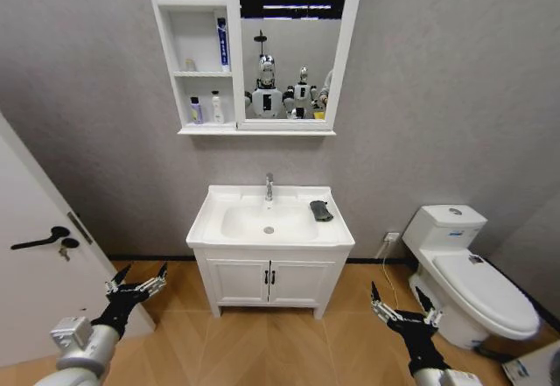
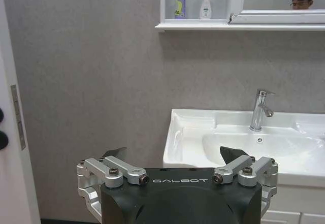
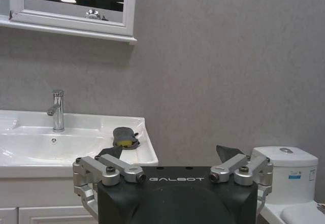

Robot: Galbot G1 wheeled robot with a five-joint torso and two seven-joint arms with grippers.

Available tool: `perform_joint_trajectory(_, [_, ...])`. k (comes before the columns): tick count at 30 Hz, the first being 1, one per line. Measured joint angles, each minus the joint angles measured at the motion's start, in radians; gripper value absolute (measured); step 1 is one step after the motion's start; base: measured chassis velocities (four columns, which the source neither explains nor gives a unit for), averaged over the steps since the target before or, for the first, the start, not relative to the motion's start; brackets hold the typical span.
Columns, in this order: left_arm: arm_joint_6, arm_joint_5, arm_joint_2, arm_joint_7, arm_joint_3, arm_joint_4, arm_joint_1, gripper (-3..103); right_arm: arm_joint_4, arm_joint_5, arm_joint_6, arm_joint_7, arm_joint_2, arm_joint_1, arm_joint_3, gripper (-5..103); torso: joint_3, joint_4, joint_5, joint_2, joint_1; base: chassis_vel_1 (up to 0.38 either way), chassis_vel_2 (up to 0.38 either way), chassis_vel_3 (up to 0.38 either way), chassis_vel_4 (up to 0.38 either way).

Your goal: Move facial cleanser and shampoo from washbasin to cabinet, then wipe washbasin with towel.

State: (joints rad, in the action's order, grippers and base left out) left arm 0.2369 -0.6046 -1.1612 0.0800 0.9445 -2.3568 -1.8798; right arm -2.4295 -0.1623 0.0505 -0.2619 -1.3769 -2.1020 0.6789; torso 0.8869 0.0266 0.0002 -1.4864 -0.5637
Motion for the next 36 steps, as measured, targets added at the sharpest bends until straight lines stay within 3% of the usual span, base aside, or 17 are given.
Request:
perform_joint_trajectory(7, [0.0, 0.0, 0.0, 0.0, 0.0, 0.0, 0.0, 100, 0.0, 0.0, 0.0, 0.0, 0.0, 0.0, 0.0, 100, 0.0, -0.0002, -0.0001, 0.0, 0.0, 0.335, -0.377, -0.355, 0.359])
perform_joint_trajectory(8, [0.0, 0.0, 0.0, 0.0, 0.0, 0.0, 0.0, 100, 0.0, 0.0, 0.0, 0.0, 0.0, 0.0, 0.0, 100, 0.0, -0.0003, -0.0014, -0.001, 0.001, 0.382, -0.36, -0.331, 0.368])
perform_joint_trajectory(9, [0.0, 0.0, 0.0, 0.0, 0.0, 0.0, 0.0, 100, 0.0, 0.0, 0.0, 0.0, 0.0, 0.0, 0.0, 100, 0.0, -0.0002, 0.0008, 0.0, 0.001, 0.382, -0.369, -0.378, 0.364])
perform_joint_trajectory(12, [0.0, 0.0, 0.0, 0.0, 0.0, 0.0, 0.0, 100, 0.0, 0.0, 0.0, 0.0, 0.0, 0.0, 0.0, 100, 0.0, -0.0002, 0.0008, 0.0, 0.0, 0.391, -0.369, -0.355, 0.358])
perform_joint_trajectory(13, [0.0, 0.0, 0.0, 0.0, 0.0, 0.0, 0.0, 100, 0.0, 0.0, 0.0, 0.0, 0.0, 0.0, 0.0, 100, 0.0, -0.0002, -0.0026, 0.0, 0.001, 0.317, -0.403, -0.344, 0.326])
perform_joint_trajectory(14, [0.0, 0.0, 0.0, 0.001, 0.0, 0.0, 0.0, 100, 0.0, 0.0, 0.0, 0.0, 0.0, 0.0, 0.0, 100, 0.0, -0.0002, 0.0011, 0.0, 0.0, 0.362, -0.342, -0.342, 0.354])
perform_joint_trajectory(16, [0.0, 0.0, 0.0, 0.0, 0.0, 0.0, 0.0, 100, 0.0, 0.0, 0.0, 0.0, 0.0, 0.0, 0.0, 100, 0.0, -0.0002, 0.0011, 0.0, 0.0, 0.362, -0.333, -0.352, 0.354])
perform_joint_trajectory(18, [0.0, 0.0, 0.0, 0.001, 0.0, 0.0, 0.0, 100, 0.0, 0.0, 0.0, 0.0, 0.0, 0.0, 0.0, 100, 0.0, -0.0003, -0.0028, 0.0, 0.0, 0.334, -0.341, -0.307, 0.349])
perform_joint_trajectory(20, [0.0, 0.0, 0.0, 0.001, 0.0, 0.0, 0.0, 100, -0.001, 0.0, 0.0, 0.0, 0.0, 0.0, 0.0, 100, 0.0, -0.0003, -0.0025, 0.0, 0.001, 0.326, -0.357, -0.307, 0.338])
perform_joint_trajectory(21, [0.0, 0.0, 0.0, 0.001, 0.0, 0.0, 0.0, 100, 0.0, 0.0, 0.0, 0.0, 0.0, 0.0, 0.0, 100, 0.0, -0.0002, 0.0008, 0.0, 0.0, 0.39, -0.339, -0.362, 0.338])
perform_joint_trajectory(22, [0.0, 0.0, 0.0, 0.0, 0.0, 0.0, 0.0, 100, 0.0, 0.0, 0.0, 0.0, 0.0, 0.0, 0.0, 100, 0.0, -0.0002, 0.001, 0.0, 0.0, 0.39, -0.363, -0.337, 0.35])
perform_joint_trajectory(23, [0.0, 0.0, 0.0, 0.001, 0.0, 0.0, 0.0, 100, 0.0, 0.0, 0.0, 0.0, 0.0, 0.0, 0.0, 100, 0.0, -0.0003, -0.0021, 0.0, 0.001, 0.294, -0.363, -0.272, 0.31])
perform_joint_trajectory(24, [0.0, 0.0, 0.0, 0.001, 0.0, 0.0, 0.0, 100, 0.0, 0.0, 0.0, 0.0, 0.0, 0.0, 0.0, 100, 0.0, -0.0003, -0.0021, 0.0, 0.001, 0.294, -0.363, -0.272, 0.31])
perform_joint_trajectory(26, [0.0, 0.0, 0.0, 0.001, 0.001, 0.0, 0.0, 100, 0.0, 0.0, 0.0, 0.0, 0.0, 0.0, 0.0, 100, -0.001, -0.0002, 0.0009, -0.001, 0.001, 0.266, -0.192, -0.265, 0.26])
perform_joint_trajectory(36, [0.0, 0.0, 0.0, 0.0, 0.0, 0.0, 0.0, 100, 0.0, 0.0, 0.0, 0.0, 0.0, 0.0, 0.0, 100, 0.0, -0.0002, -0.0005, 0.001, -0.001, 0.025, -0.021, -0.069, 0.057])
